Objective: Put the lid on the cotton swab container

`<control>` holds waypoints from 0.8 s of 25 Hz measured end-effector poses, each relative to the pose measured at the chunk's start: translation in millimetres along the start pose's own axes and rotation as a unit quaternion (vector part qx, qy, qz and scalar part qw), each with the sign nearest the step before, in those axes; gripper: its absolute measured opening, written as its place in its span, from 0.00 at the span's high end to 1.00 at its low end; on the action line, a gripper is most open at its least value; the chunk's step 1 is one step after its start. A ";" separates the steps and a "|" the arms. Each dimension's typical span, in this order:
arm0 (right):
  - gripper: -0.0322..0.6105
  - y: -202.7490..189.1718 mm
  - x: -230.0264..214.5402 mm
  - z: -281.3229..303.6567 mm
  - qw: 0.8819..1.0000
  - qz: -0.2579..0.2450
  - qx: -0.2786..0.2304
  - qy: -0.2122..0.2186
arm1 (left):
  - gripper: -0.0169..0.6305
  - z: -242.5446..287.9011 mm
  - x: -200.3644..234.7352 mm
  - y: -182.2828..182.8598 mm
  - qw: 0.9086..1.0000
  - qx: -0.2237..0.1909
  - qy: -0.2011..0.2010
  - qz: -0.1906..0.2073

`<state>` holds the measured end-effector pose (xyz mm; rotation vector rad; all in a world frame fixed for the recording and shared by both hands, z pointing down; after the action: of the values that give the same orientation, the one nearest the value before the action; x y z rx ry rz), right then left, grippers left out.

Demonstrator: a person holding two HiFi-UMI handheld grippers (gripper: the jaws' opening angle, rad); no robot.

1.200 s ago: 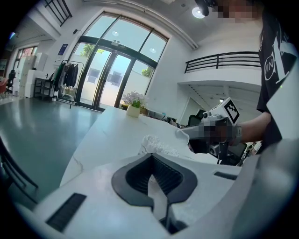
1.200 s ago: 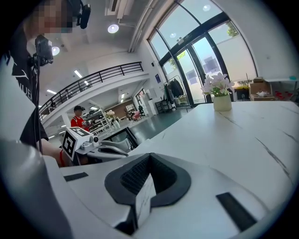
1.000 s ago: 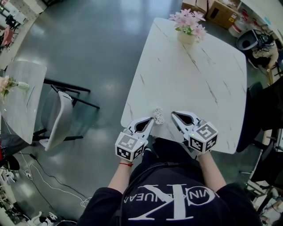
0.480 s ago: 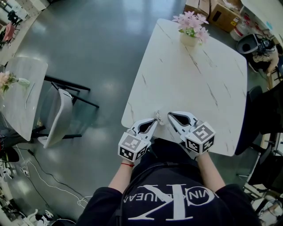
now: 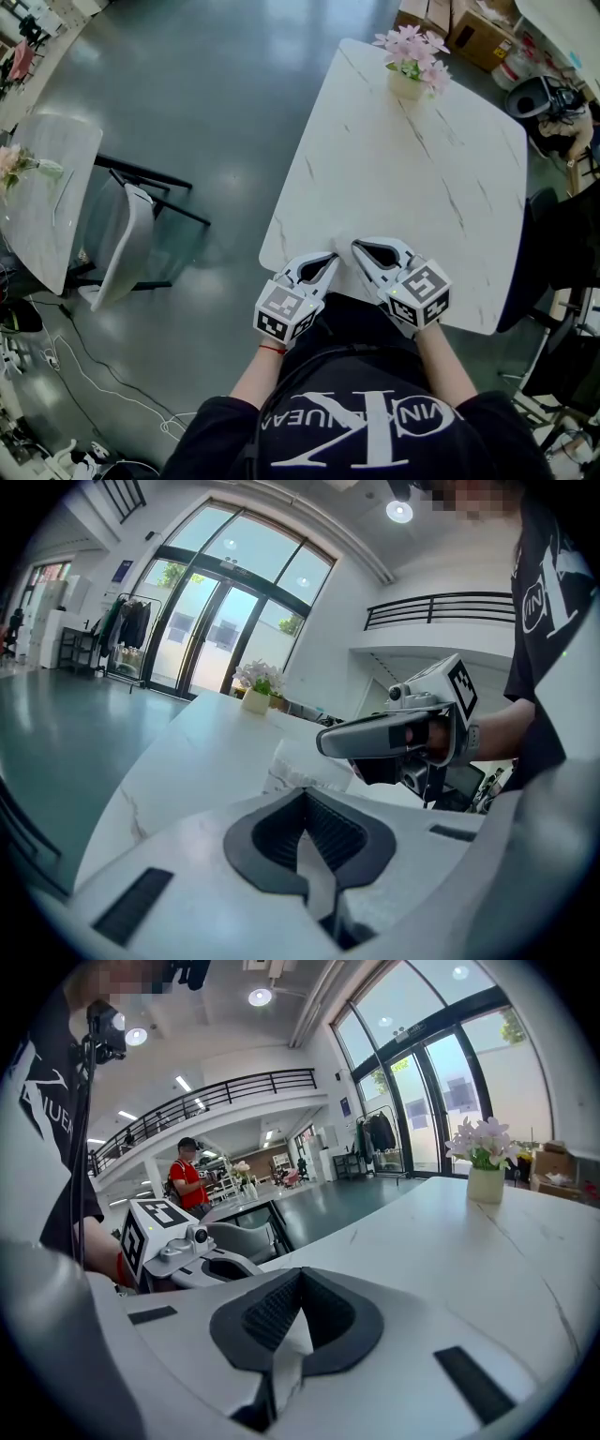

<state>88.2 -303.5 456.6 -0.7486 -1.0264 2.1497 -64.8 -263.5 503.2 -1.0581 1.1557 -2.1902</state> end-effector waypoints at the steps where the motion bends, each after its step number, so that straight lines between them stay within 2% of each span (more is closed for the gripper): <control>1: 0.95 0.2 0.5 0.8 1.000 -0.002 0.002 0.000 | 0.97 -0.1 0.4 0.1 1.000 0.001 -0.002 0.001; 4: 0.95 0.7 1.5 2.6 1.000 -0.012 0.006 0.000 | 0.97 -1.7 2.7 0.7 1.000 0.003 -0.005 0.006; 7: 0.95 1.3 2.7 3.5 1.000 -0.027 0.012 -0.001 | 0.97 -9.1 8.8 3.2 1.000 -0.003 0.008 0.007; 11: 0.95 1.3 3.1 3.4 0.999 -0.037 0.012 -0.005 | 0.97 -18.7 14.5 23.8 0.999 -0.038 0.030 0.022; 14: 0.95 -0.1 3.6 2.7 0.999 -0.038 0.011 -0.006 | 0.97 -15.3 12.1 42.5 0.997 -0.056 0.019 0.047; 20: 0.95 -0.6 3.1 3.2 0.999 -0.035 0.009 -0.005 | 0.97 3.6 8.6 51.2 0.995 -0.022 0.000 0.098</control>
<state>84.2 -302.4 458.1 -0.6840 -1.0221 2.1026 -65.5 -299.3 465.4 -0.9196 1.2573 -2.0219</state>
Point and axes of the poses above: the fingertips, and each gripper's own axes: z forward along the fingers, x to its left, y out of its top, the point moved 9 cm from there along -z, backward along the fingers, and after that the axes turned 5 degrees about -y, right-handed, at the moved point
